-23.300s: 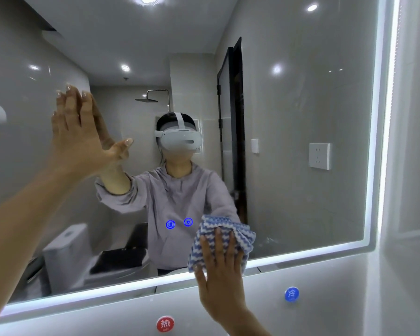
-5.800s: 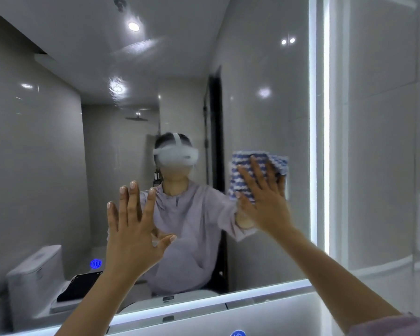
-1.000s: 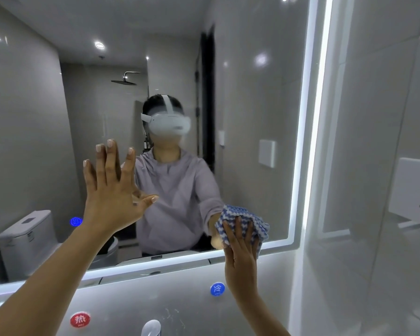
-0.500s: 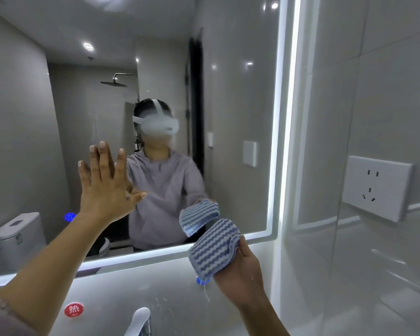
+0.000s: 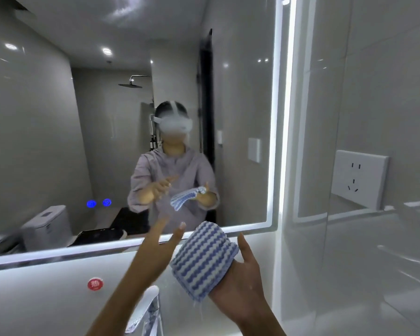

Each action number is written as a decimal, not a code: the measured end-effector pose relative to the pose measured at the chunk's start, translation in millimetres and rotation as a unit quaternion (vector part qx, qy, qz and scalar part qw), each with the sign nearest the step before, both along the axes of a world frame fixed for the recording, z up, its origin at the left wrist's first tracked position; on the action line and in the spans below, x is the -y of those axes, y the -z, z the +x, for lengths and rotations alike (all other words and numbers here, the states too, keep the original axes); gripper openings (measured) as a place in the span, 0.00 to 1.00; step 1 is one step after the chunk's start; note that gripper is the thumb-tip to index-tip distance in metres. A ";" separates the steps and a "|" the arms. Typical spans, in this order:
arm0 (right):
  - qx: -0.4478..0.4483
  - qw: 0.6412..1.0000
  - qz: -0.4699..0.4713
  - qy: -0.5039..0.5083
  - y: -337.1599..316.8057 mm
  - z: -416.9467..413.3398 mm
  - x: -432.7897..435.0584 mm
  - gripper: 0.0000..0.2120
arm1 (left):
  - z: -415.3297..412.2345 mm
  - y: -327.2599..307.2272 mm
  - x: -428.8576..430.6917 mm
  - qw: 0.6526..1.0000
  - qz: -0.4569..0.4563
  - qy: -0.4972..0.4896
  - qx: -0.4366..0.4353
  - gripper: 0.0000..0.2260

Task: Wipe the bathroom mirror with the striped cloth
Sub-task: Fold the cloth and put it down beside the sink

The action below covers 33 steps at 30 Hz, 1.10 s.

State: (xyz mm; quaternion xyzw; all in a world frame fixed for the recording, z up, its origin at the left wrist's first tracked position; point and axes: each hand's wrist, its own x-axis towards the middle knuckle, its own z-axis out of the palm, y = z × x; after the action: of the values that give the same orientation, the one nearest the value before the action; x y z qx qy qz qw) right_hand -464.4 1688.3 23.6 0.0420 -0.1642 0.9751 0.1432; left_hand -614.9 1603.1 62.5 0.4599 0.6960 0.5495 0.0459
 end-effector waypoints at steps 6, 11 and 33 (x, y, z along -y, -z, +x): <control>0.028 0.997 0.052 -0.049 6.3 10.5 28.0 0.35 | 26.6 52.5 44.1 0.971 -0.004 -0.032 0.239 0.10; 0.101 0.990 0.083 -0.053 19.7 15.3 52.3 0.25 | 42.9 72.5 79.3 0.877 0.058 -0.066 0.472 0.06; 0.300 0.873 0.335 0.186 49.0 -53.4 231.0 0.19 | -16.8 114.5 281.6 0.887 0.096 0.015 0.452 0.21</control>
State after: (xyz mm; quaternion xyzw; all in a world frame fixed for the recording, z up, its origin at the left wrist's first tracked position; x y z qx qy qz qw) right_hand -517.7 1457.3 -25.4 -0.2385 -0.5213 0.7824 0.2433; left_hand -631.7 1321.5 -51.9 0.1748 0.5369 0.7611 0.3194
